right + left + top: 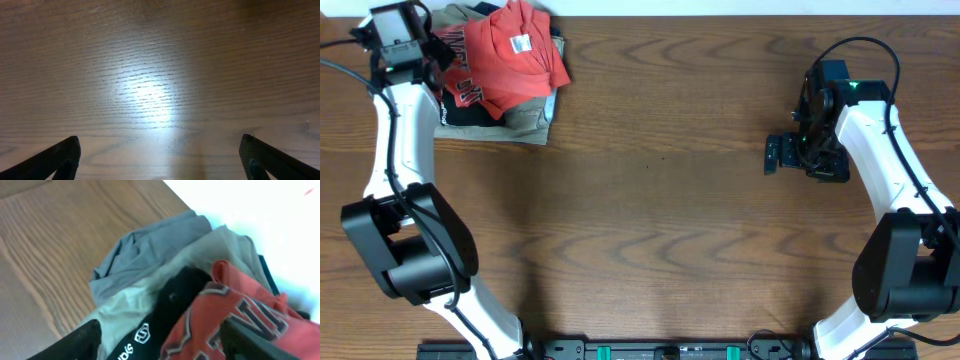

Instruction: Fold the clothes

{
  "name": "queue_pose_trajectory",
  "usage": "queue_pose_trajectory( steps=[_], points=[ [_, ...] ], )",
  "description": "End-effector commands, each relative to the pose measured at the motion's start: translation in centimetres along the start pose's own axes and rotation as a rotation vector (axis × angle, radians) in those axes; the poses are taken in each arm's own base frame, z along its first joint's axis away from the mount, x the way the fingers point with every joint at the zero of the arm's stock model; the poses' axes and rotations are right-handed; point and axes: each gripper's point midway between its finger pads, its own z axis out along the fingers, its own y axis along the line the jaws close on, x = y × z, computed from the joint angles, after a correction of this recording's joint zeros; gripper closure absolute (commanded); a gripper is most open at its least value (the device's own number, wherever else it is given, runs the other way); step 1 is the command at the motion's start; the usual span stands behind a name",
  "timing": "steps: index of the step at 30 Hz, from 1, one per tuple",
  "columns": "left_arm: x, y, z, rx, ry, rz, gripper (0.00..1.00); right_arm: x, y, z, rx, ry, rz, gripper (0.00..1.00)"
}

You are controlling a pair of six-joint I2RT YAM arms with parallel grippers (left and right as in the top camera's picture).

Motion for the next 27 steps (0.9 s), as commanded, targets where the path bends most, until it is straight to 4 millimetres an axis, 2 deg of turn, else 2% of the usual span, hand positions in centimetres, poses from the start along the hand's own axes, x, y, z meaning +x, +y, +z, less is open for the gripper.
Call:
queue_pose_trajectory(
  steps=[1, 4, 8, 11, 14, 16, 19, 27],
  points=[
    [-1.0, -0.5, -1.3, 0.011, -0.012, 0.001, 0.22, -0.3, 0.3, -0.9, 0.004, -0.032, -0.001, 0.01],
    [-1.2, -1.6, -2.9, 0.088, 0.012, -0.004, 0.22, -0.3, 0.3, -0.9, 0.004, -0.031, -0.001, 0.01],
    [-1.3, -4.3, -6.7, 0.269, 0.074, -0.007, 0.21, -0.3, 0.3, -0.9, 0.004, -0.031, -0.002, 0.01],
    [-0.4, -6.2, -10.7, 0.422, 0.164, 0.0, 0.18, -0.3, 0.3, -0.9, 0.004, -0.031, -0.002, 0.01],
    [0.9, -7.0, -15.1, 0.541, 0.264, 0.006, 0.16, -0.3, 0.3, -0.9, 0.004, -0.031, -0.002, 0.01],
    [1.8, -6.4, -17.5, 0.556, 0.321, 0.006, 0.17, -0.3, 0.3, -0.9, 0.004, -0.031, -0.002, 0.01],
    [3.8, -4.2, -20.5, 0.503, 0.405, 0.017, 0.17, -0.3, 0.3, -0.9, 0.004, -0.032, -0.002, 0.01],
    [10.8, 1.5, -27.8, 0.476, 0.529, 0.221, 0.19, -0.3, 0.3, -0.9, 0.004, -0.031, -0.001, 0.01]
  ],
)
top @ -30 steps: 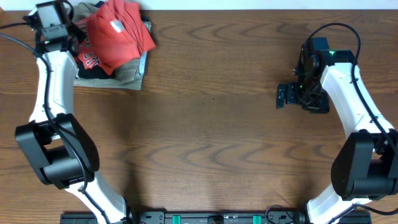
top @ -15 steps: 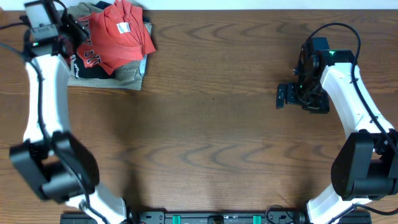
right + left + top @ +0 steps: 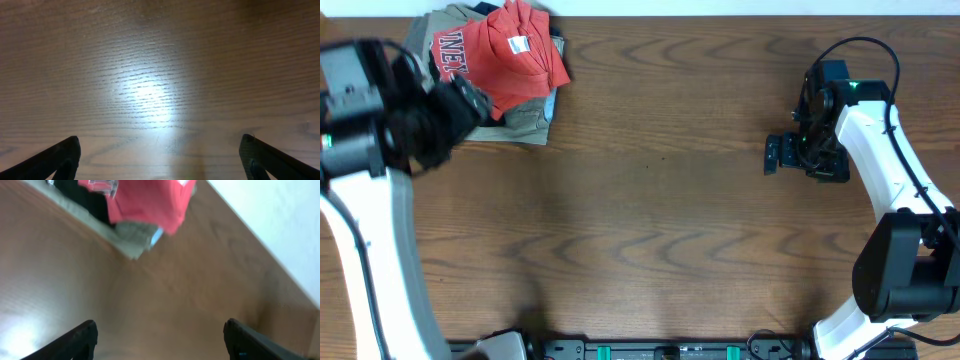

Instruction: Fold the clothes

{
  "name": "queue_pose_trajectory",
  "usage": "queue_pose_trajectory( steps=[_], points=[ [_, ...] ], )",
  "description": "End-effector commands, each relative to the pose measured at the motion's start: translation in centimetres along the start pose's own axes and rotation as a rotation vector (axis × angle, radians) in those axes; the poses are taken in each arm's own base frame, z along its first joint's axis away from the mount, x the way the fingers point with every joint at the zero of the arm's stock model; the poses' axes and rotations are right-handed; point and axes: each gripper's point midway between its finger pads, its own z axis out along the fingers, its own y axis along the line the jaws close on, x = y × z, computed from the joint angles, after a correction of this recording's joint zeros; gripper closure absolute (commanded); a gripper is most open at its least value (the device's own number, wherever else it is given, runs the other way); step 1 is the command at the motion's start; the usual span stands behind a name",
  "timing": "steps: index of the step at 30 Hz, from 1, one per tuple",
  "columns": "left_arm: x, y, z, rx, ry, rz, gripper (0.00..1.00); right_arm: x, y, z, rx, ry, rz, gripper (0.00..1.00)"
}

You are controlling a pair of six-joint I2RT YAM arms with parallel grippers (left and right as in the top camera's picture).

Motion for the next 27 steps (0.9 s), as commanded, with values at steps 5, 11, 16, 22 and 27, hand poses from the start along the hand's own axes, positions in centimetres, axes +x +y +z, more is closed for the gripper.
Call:
queue_pose_trajectory(
  steps=[5, 11, 16, 22, 27],
  points=[
    [10.3, 1.8, -1.7, 0.039, 0.071, 0.145, 0.16, -0.3, 0.3, -0.9, 0.004, -0.031, -0.002, 0.01],
    [19.2, 6.2, -1.8, -0.008, 0.206, 0.119, 0.02, -0.3, 0.3, -0.9, 0.004, -0.031, -0.002, 0.01],
    [22.5, 8.0, -2.4, -0.038, 0.264, 0.085, 0.02, -0.3, 0.3, -0.9, 0.004, -0.031, -0.002, 0.01],
    [22.9, 8.1, -2.5, -0.044, 0.276, 0.081, 0.02, -0.3, 0.3, -0.9, 0.004, -0.031, -0.002, 0.01],
    [22.9, 8.1, -2.5, -0.043, 0.276, 0.082, 0.02, -0.3, 0.3, -0.9, 0.004, -0.031, -0.001, 0.01]
  ],
)
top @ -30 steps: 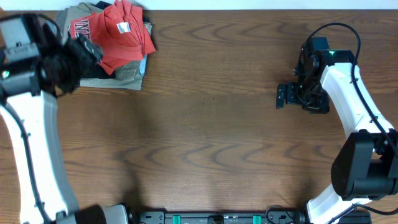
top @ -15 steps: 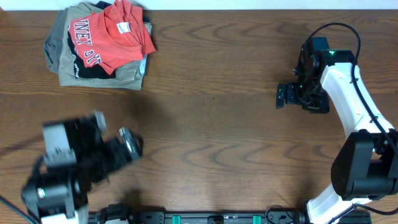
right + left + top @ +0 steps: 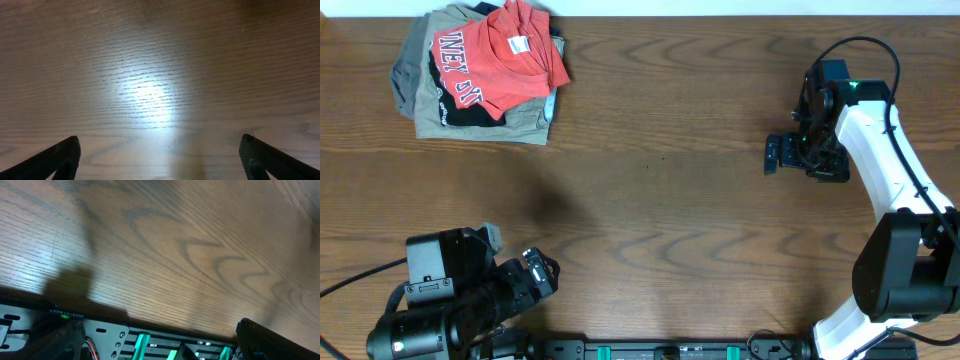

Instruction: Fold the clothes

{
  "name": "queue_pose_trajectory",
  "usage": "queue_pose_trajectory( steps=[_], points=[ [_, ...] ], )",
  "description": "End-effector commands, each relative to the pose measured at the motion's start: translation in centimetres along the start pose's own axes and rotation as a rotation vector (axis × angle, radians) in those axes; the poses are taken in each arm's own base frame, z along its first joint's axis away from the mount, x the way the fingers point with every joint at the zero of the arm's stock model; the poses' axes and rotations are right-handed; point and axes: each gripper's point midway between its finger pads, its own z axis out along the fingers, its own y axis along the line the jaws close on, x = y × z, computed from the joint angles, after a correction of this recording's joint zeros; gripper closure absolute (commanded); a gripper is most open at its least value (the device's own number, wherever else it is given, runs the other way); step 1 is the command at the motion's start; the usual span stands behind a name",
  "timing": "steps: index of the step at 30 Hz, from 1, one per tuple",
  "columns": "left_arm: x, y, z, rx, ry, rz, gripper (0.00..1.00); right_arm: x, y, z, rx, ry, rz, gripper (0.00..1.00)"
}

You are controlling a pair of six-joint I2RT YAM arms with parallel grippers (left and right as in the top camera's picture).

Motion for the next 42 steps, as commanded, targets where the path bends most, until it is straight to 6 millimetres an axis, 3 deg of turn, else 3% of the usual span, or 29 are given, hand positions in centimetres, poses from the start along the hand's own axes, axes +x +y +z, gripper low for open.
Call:
queue_pose_trajectory(
  steps=[1, 7, 14, 18, 24, 42],
  points=[
    [0.2, -0.1, 0.0, 0.005, 0.005, 0.022, 0.02, -0.3, 0.3, -0.8, 0.005, -0.031, -0.002, 0.01],
    [-1.0, -2.1, -0.2, 0.092, -0.116, 0.154, 0.02, -0.3, 0.3, -0.8, 0.004, -0.031, -0.002, 0.01],
    [-5.5, -5.1, 0.0, 0.24, -0.511, 0.38, 0.02, -0.3, 0.3, -0.8, 0.005, -0.031, -0.002, 0.01],
    [-7.8, -4.8, 1.4, 0.251, -0.714, 0.412, 0.02, -0.2, 0.3, -0.8, 0.005, -0.03, -0.001, 0.01],
    [-9.1, -5.4, 2.8, 0.35, -0.882, 0.439, 0.02, -0.3, 0.3, -0.8, 0.005, -0.031, -0.002, 0.01],
    [-10.9, -2.7, 5.4, 0.319, -1.07, 0.424, 0.02, -0.3, 0.3, -0.8, 0.005, -0.031, -0.002, 0.01]
  ],
)
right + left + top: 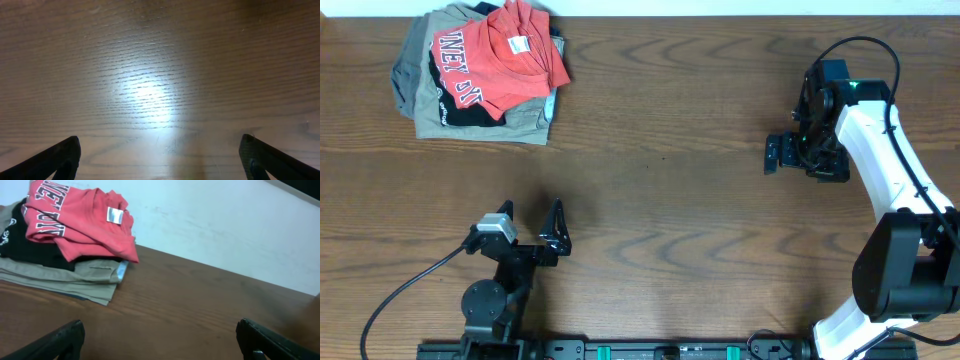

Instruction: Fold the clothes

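Observation:
A stack of folded clothes (pixel 475 70) lies at the table's far left corner. A red shirt (pixel 75 220) with a white label is on top, over a black garment (pixel 20 250) and a khaki one (pixel 65 277). My left gripper (pixel 531 226) sits low near the front edge, well short of the stack, and faces it. It is open (pixel 160 347) with nothing between its fingers. My right gripper (pixel 805 157) hovers open over bare wood at the right side. Only table shows between its fingertips (pixel 62 155).
The wooden table (pixel 660 200) stretches between both arms. A white wall (pixel 215 225) rises behind the far edge. A black rail with green parts (pixel 670 350) runs along the front edge, and a cable (pixel 410 290) trails from the left arm's base.
The left arm was at the front left corner with its camera on the table's front rail. Now it sits low at the front edge, facing the stack. The right arm has not moved.
My left gripper was open right at the clothes stack in the far left corner. It was then away from the stack at the left, then at the front left corner, and now rests near the front edge. The stack and the right arm stayed put.

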{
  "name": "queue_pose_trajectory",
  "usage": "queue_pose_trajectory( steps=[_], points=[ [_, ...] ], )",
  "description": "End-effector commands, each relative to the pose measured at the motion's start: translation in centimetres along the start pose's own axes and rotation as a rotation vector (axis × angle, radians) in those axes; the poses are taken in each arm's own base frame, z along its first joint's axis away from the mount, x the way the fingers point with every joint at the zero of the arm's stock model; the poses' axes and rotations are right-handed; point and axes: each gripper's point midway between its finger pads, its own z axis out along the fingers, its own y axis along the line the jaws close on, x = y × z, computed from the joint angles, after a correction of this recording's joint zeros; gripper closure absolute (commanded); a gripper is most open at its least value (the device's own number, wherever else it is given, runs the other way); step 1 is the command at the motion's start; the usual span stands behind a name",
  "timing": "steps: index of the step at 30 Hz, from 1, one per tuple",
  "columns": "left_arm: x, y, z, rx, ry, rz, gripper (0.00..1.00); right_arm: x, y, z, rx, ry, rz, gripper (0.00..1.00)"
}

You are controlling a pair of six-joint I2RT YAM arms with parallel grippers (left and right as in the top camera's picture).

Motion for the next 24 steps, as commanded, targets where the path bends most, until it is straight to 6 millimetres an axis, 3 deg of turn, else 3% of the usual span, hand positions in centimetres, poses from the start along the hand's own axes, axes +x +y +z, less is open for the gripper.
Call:
queue_pose_trajectory(
  steps=[1, 12, 24],
  points=[
    [0.5, 0.8, 0.2, -0.025, -0.009, 0.035, 0.02, -0.2, 0.3, -0.8, 0.005, -0.029, -0.001, 0.01],
    [2.5, 2.3, 0.2, -0.073, 0.056, 0.161, 0.02, -0.2, 0.3, -0.8, 0.005, -0.029, -0.001, 0.01],
    [2.3, 2.7, 0.2, -0.089, 0.05, 0.159, 0.02, -0.2, 0.3, -0.8, 0.005, -0.029, -0.001, 0.01]
  ],
)
